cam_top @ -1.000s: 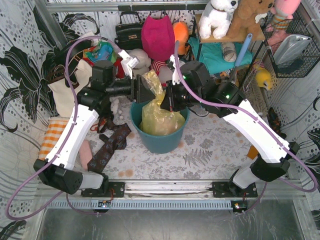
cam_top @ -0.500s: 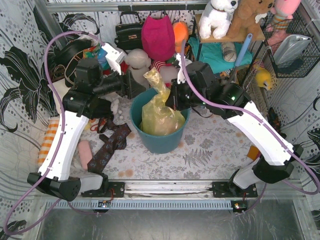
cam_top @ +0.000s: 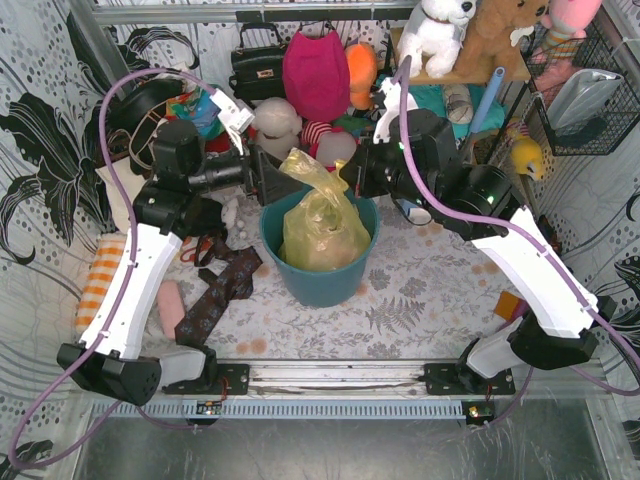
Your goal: Tie the trash bag
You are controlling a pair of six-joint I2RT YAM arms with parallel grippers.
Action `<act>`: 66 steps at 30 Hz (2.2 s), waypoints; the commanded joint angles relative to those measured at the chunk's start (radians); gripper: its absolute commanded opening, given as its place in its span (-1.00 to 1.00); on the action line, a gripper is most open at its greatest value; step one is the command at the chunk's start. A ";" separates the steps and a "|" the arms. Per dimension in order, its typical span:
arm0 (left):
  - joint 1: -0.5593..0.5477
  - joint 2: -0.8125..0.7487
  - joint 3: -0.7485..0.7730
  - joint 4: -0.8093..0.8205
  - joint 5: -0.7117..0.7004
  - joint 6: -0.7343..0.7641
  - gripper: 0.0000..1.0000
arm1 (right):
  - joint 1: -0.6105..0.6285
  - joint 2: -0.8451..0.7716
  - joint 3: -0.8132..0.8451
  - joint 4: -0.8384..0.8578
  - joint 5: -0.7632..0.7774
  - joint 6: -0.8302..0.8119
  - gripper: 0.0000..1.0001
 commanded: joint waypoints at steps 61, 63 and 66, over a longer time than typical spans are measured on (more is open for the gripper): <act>0.005 -0.163 -0.095 0.699 0.242 -0.251 0.01 | 0.005 0.074 0.068 0.566 -0.587 -0.029 -1.00; 0.005 -0.171 -0.104 0.695 0.241 -0.251 -0.17 | 0.005 0.072 0.067 0.565 -0.567 -0.032 -1.00; 0.004 -0.185 -0.121 0.673 0.230 -0.246 -0.37 | 0.005 0.066 0.069 0.558 -0.535 -0.040 -0.75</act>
